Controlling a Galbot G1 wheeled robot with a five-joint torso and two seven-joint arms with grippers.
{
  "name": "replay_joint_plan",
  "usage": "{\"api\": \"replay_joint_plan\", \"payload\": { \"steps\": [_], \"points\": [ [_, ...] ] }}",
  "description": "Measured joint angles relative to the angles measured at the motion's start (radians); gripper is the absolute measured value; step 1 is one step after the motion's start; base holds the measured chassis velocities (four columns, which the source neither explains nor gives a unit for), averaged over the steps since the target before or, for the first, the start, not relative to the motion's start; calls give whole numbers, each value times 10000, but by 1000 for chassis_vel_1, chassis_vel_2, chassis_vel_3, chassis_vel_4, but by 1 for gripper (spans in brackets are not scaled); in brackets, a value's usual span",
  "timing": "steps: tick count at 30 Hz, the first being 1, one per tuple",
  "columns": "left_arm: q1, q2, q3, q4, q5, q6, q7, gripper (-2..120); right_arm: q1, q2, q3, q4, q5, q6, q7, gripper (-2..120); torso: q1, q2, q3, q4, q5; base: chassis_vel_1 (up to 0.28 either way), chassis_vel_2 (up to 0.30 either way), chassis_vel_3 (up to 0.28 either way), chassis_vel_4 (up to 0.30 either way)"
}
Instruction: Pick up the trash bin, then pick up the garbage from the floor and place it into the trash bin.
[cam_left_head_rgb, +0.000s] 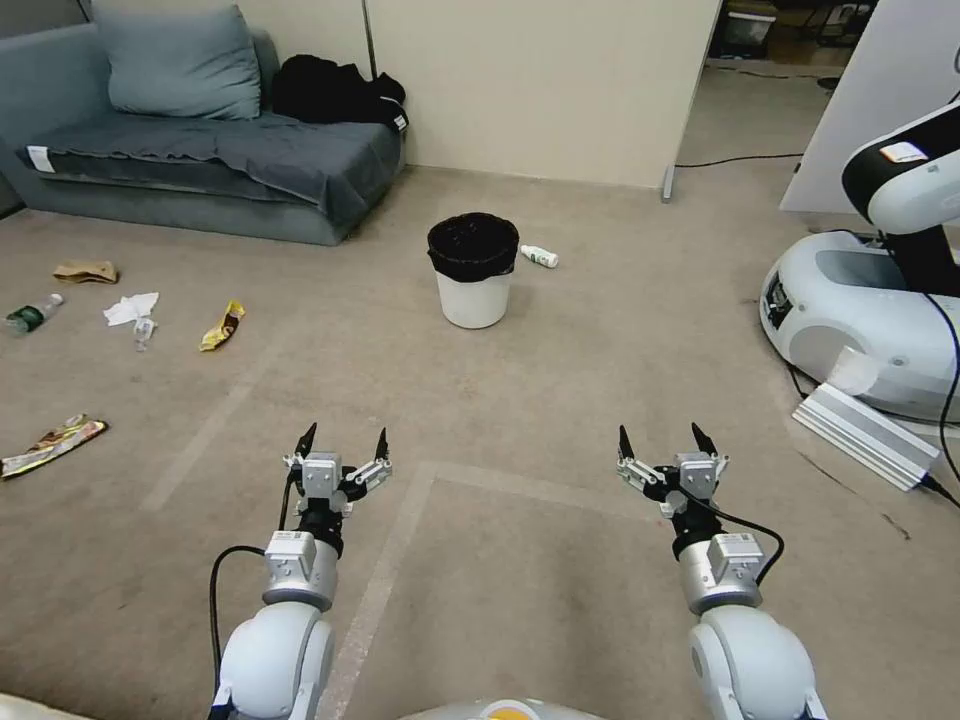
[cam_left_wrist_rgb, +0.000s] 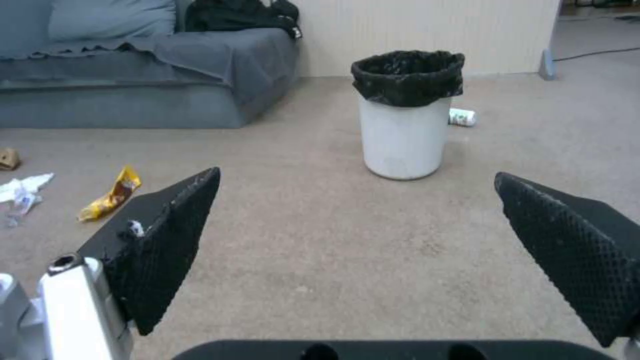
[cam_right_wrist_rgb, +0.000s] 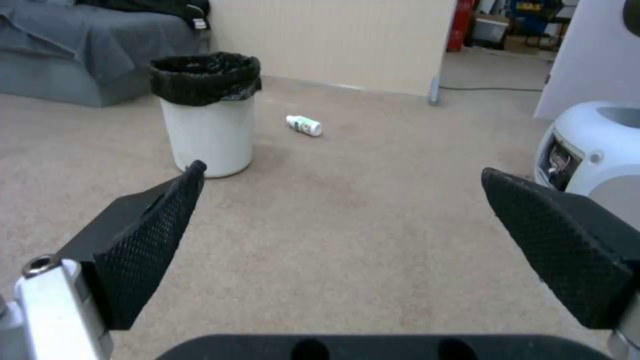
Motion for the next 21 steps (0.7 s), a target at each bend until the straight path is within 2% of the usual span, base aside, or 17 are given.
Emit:
{"api": "replay_joint_plan", "payload": {
  "steps": [13, 16, 17, 19, 21],
  "points": [
    [118, 16, 80, -183, 54, 112, -122, 100, -127, 37, -47, 37, -127, 83, 31, 100, 1, 0, 0, 1, -1, 0, 0, 0, 0],
    [1052, 135, 866, -1463, 578, 1103, -965, 100, -1300, 471, -578, 547, -1293, 996, 443, 100, 0, 0, 0, -1, 0, 0, 0, 0, 0],
    [1052, 135, 866, -1463, 578, 1103, -965, 100, -1300, 471, -578, 547, -1293, 996, 443, 100, 0, 0, 0, -1, 0, 0, 0, 0, 0],
    [1618, 205, 1433, -2201, 804, 1737, -1460, 100, -2222, 813, -998, 951, -2224, 1725, 784, 100, -1, 1, -1, 2, 6, 0, 0, 0, 0],
    [1708, 216, 1609, -2247, 790, 1853, -1508, 100, -2658, 974, -1197, 1145, -2651, 2062, 932, 100, -1, 0, -1, -2, -6, 0, 0, 0, 0]
  ]
}}
